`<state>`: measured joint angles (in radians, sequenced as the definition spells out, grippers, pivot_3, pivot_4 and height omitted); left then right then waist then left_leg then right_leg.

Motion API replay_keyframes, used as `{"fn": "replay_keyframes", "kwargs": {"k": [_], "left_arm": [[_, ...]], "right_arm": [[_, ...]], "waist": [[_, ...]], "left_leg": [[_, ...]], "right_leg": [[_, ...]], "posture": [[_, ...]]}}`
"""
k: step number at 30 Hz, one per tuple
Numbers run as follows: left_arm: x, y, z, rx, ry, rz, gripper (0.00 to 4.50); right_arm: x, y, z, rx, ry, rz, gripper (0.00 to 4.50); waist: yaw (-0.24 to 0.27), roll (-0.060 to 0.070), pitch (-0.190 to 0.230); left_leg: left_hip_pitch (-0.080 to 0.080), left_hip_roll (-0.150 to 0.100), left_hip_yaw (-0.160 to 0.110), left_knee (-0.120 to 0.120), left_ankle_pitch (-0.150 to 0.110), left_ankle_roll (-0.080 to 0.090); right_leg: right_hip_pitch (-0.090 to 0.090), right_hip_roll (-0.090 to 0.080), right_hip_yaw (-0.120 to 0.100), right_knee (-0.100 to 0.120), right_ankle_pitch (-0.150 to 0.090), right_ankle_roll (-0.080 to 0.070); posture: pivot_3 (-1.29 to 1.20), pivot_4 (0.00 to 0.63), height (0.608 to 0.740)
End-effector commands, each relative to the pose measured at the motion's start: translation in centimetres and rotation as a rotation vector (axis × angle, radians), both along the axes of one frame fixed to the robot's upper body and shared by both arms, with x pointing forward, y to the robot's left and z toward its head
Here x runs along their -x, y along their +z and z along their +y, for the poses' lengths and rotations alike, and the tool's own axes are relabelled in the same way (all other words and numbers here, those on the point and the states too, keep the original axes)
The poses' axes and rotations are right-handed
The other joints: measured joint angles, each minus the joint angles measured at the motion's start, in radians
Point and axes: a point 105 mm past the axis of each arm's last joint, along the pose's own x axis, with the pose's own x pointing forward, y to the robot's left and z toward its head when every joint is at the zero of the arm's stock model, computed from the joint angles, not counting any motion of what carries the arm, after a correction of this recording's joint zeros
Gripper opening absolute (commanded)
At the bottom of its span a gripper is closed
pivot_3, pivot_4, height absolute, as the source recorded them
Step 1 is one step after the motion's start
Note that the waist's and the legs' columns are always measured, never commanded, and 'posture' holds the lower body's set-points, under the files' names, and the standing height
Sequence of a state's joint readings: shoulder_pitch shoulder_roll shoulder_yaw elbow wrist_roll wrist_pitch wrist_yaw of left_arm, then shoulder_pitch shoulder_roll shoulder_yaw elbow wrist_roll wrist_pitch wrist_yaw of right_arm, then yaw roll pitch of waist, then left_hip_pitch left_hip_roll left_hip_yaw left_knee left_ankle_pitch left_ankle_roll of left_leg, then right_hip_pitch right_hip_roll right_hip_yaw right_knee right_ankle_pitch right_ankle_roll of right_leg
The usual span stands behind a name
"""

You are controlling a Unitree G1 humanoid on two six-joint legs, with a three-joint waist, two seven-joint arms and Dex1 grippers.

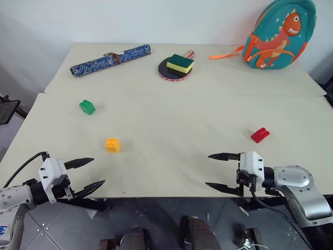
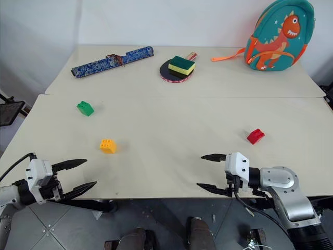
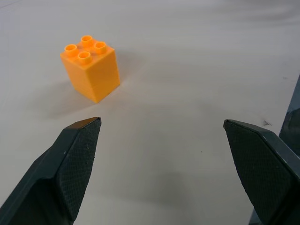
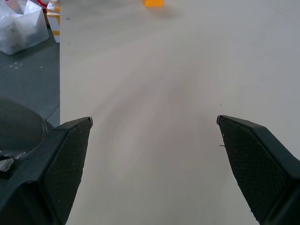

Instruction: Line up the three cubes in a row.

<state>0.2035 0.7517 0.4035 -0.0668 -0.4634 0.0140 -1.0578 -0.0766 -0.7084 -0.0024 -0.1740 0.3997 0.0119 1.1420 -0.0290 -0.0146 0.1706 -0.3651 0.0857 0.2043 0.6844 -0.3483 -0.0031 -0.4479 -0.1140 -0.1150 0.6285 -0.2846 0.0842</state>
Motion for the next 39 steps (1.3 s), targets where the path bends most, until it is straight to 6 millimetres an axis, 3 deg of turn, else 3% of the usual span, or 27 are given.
{"fn": "replay_keyframes", "kwargs": {"k": [1,3,7,9,11,13,18,20,26,32,39], "left_arm": [[-0.5,1.2,0.3,0.039,0.05,-0.043,4.46],[-1.0,2.1,0.2,0.111,0.076,-0.036,4.46],[-1.5,4.1,-1.9,0.167,0.016,-0.079,4.46],[-1.4,5.0,-4.5,0.178,-0.088,-0.091,4.46],[-1.3,5.4,-7.6,0.165,-0.213,-0.106,4.46],[-1.2,5.1,-9.2,0.154,-0.287,-0.092,4.46],[-2.0,3.7,-11.4,0.126,-0.36,-0.06,4.46],[-2.3,3.6,-11.7,0.134,-0.366,-0.057,4.46],[-2.6,3.9,-12.2,0.175,-0.369,-0.059,4.46],[-2.7,4.0,-12.3,0.177,-0.363,-0.066,4.46],[-2.3,4.0,-12.1,0.166,-0.345,-0.076,4.46]], "right_arm": [[-0.4,1.3,0.8,-0.053,-0.014,-0.055,4.5],[-0.9,1.7,0.5,-0.089,-0.066,-0.068,4.5],[-1.6,3.1,-1.6,-0.185,-0.236,-0.09,4.5],[-1.7,3.6,-4.6,-0.238,-0.403,-0.103,4.5],[-0.6,3.0,-10.6,-0.237,-0.666,-0.121,4.5],[1.0,2.2,-14.9,-0.211,-0.841,-0.136,4.5],[3.3,-0.3,-20.3,-0.15,-1.042,-0.102,4.5],[2.9,-0.5,-20.7,-0.158,-1.041,-0.087,4.5],[-2.5,1.0,-18.4,-0.109,-0.858,-0.026,4.5],[-7.9,1.5,-16.3,-0.056,-0.768,0.05,4.5],[-10.9,0.1,-15.8,0.036,-0.785,0.119,4.5]], "waist": [[0.0,0.0,0.0],[0.001,0.0,0.0],[0.007,0.0,0.0],[0.017,-0.001,0.0],[0.034,0.0,-0.001],[0.046,0.0,-0.001],[0.025,0.0,-0.001],[0.008,0.001,-0.001],[-0.036,0.003,0.0],[-0.023,0.003,0.0],[0.0,0.004,0.0]], "left_leg": [[0.0,0.0,0.0,0.0,0.0,0.0],[0.0,0.0,0.0,0.0,0.0,0.0],[-0.001,-0.001,-0.001,0.0,0.0,0.0],[-0.001,-0.001,-0.001,0.0,0.0,0.0],[-0.001,-0.002,-0.001,0.0,0.0,0.0],[-0.002,-0.004,0.001,0.0,0.0,0.001],[0.001,-0.002,0.004,0.0,0.0,0.0],[0.005,-0.002,0.002,0.0,0.001,0.0],[0.017,-0.002,0.002,-0.001,0.001,0.001],[0.016,-0.002,0.0,-0.001,0.001,0.001],[0.011,-0.003,0.001,-0.001,0.002,0.002]], "right_leg": [[0.0,0.0,0.0,0.0,0.0,0.0],[0.0,0.0,0.0,0.0,0.0,0.0],[0.0,-0.001,0.0,0.001,0.0,0.0],[0.0,-0.001,0.0,0.0,0.001,0.001],[0.001,-0.001,0.0,0.0,0.001,0.001],[0.003,-0.001,0.0,-0.002,0.001,0.002],[0.004,0.002,0.003,-0.002,0.001,0.002],[0.005,0.003,0.008,-0.001,0.001,0.002],[0.015,0.003,0.012,0.0,0.002,0.0],[0.014,0.003,0.011,0.0,0.002,0.0],[0.009,0.002,0.011,-0.001,0.002,0.001]], "posture": [[0.0,0.15,0.74],[0.0,0.15,0.74],[0.0,0.15,0.74],[0.0,0.15,0.74],[0.0,0.15,0.74],[0.0,0.15,0.74],[0.0,0.15,0.74],[0.0,0.15,0.74],[0.0,0.15,0.74],[0.0,0.15,0.74],[0.0,0.15,0.74]]}}
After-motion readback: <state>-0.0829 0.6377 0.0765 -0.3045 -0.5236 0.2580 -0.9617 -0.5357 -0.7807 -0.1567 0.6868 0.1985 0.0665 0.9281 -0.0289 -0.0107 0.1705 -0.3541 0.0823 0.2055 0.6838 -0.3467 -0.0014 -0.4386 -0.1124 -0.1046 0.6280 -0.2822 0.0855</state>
